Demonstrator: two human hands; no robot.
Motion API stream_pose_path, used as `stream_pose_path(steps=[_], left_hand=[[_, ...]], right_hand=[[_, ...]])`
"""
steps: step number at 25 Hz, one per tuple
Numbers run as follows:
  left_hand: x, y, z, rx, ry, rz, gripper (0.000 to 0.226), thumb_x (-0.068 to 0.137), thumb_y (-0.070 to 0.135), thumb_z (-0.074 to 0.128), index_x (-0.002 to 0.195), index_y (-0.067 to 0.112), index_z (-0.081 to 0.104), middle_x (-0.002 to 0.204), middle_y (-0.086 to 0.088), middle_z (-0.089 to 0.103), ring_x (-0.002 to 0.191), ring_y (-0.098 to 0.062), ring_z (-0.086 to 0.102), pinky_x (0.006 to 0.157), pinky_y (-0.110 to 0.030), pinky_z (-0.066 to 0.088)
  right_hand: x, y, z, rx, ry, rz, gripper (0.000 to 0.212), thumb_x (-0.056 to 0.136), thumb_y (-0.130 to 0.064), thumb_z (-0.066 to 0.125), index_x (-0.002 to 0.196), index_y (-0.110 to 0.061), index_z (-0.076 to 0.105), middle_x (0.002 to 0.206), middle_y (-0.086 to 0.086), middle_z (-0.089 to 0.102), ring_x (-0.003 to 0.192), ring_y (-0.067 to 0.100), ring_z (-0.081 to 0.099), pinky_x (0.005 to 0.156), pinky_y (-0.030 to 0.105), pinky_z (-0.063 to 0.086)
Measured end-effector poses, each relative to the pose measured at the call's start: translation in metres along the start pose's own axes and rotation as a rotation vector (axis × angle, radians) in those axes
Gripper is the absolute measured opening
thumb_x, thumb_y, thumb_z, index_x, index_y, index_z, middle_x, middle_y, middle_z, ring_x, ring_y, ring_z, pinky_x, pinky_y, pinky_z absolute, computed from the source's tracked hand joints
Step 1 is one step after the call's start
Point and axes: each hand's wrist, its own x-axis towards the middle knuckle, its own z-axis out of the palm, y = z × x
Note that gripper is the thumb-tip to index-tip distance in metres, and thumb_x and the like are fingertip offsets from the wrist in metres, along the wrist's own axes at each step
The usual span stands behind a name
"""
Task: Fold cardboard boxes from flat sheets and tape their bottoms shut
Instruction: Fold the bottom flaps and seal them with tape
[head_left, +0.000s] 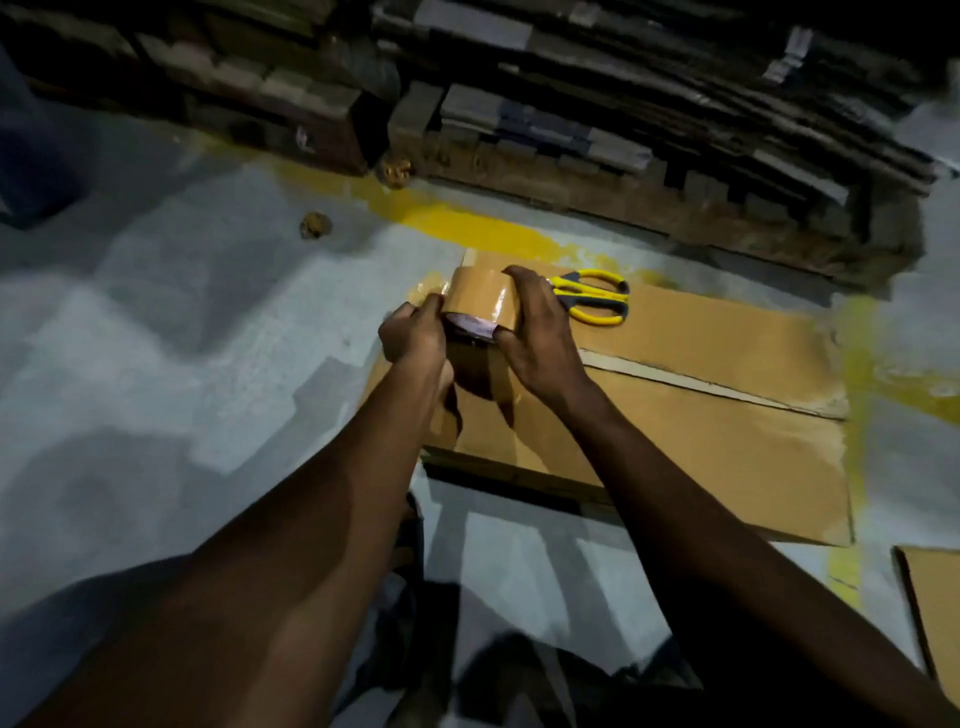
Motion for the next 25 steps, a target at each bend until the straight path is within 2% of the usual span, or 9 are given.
stream_pose_path(steps=[2, 4, 8, 10, 13, 16, 18, 20, 25], left_hand=[[0.007, -0.007, 0.005, -0.028, -0.041, -0.031, 0.005, 0.080, 0.016, 0.071, 0.077, 0.012, 0.071, 0.080, -0.009, 0.071, 0.072, -0.025, 0.065, 0.076, -0.044, 0.059], [0.021, -0.008, 0.007, 0.052, -0.031, 0.058, 0.005, 0.082, 0.016, 0.070, 0.083, 0.011, 0.071, 0.081, -0.009, 0.071, 0.071, -0.026, 0.067, 0.071, -0.045, 0.060], [0.049, -0.011, -0.002, 0.259, -0.019, 0.204, 0.017, 0.085, 0.025, 0.068, 0.070, 0.017, 0.067, 0.070, -0.003, 0.067, 0.072, -0.028, 0.068, 0.072, -0.042, 0.059], [0.063, -0.021, -0.010, 0.235, 0.029, 0.115, 0.026, 0.085, 0.025, 0.069, 0.062, 0.017, 0.062, 0.067, -0.004, 0.065, 0.072, -0.030, 0.069, 0.069, -0.045, 0.060], [0.068, -0.033, -0.019, 0.074, 0.072, -0.101, 0.027, 0.088, 0.022, 0.068, 0.063, 0.016, 0.060, 0.079, -0.016, 0.068, 0.074, -0.035, 0.071, 0.064, -0.048, 0.060], [0.058, -0.032, -0.015, 0.142, 0.060, -0.047, 0.021, 0.091, 0.023, 0.064, 0.074, 0.012, 0.063, 0.082, -0.013, 0.067, 0.081, -0.032, 0.068, 0.074, -0.043, 0.060], [0.057, -0.033, -0.009, 0.216, 0.052, -0.008, 0.019, 0.092, 0.025, 0.063, 0.078, 0.013, 0.062, 0.081, -0.008, 0.064, 0.084, -0.028, 0.064, 0.080, -0.035, 0.055], [0.058, -0.034, -0.004, 0.246, 0.028, -0.014, 0.015, 0.091, 0.026, 0.064, 0.081, 0.015, 0.065, 0.083, -0.006, 0.064, 0.084, -0.025, 0.063, 0.083, -0.032, 0.053], [0.072, -0.040, -0.003, 0.197, 0.046, -0.103, 0.016, 0.085, 0.025, 0.071, 0.090, 0.010, 0.073, 0.095, -0.011, 0.072, 0.090, -0.029, 0.067, 0.086, -0.041, 0.056]], right_hand=[[0.006, 0.014, 0.007, -0.012, -0.012, 0.043, 0.065, 0.075, -0.015, 0.054, 0.138, -0.006, 0.043, 0.125, 0.018, 0.051, 0.110, 0.027, 0.047, 0.084, 0.025, 0.034], [0.013, 0.023, 0.012, -0.016, -0.032, 0.058, 0.065, 0.075, -0.013, 0.054, 0.139, -0.008, 0.042, 0.125, 0.017, 0.050, 0.111, 0.026, 0.046, 0.083, 0.023, 0.032], [0.021, 0.022, 0.027, -0.019, -0.099, 0.068, 0.075, 0.079, -0.014, 0.059, 0.149, -0.021, 0.035, 0.125, 0.013, 0.047, 0.111, 0.025, 0.044, 0.083, 0.027, 0.034], [0.018, 0.018, 0.033, -0.134, -0.159, 0.036, 0.074, 0.087, -0.026, 0.060, 0.153, -0.032, 0.027, 0.116, 0.012, 0.046, 0.107, 0.027, 0.043, 0.078, 0.032, 0.037], [0.003, 0.028, 0.029, -0.256, -0.094, 0.050, 0.076, 0.088, -0.058, 0.060, 0.152, -0.032, 0.028, 0.108, 0.011, 0.047, 0.102, 0.026, 0.040, 0.075, 0.035, 0.038], [-0.004, 0.036, 0.020, -0.237, 0.031, 0.132, 0.081, 0.079, -0.069, 0.062, 0.142, -0.022, 0.044, 0.116, 0.010, 0.051, 0.110, 0.027, 0.043, 0.079, 0.035, 0.040], [-0.001, 0.039, 0.017, -0.316, 0.133, 0.099, 0.073, 0.077, -0.061, 0.069, 0.132, -0.016, 0.051, 0.114, 0.012, 0.055, 0.106, 0.033, 0.049, 0.075, 0.039, 0.042], [0.001, 0.041, 0.015, -0.395, 0.187, 0.094, 0.062, 0.076, -0.039, 0.078, 0.128, -0.016, 0.054, 0.113, 0.012, 0.057, 0.101, 0.037, 0.051, 0.069, 0.041, 0.044], [0.003, 0.041, 0.017, -0.434, 0.195, 0.068, 0.060, 0.071, -0.024, 0.082, 0.123, -0.024, 0.051, 0.109, 0.010, 0.056, 0.096, 0.034, 0.049, 0.069, 0.043, 0.046]])
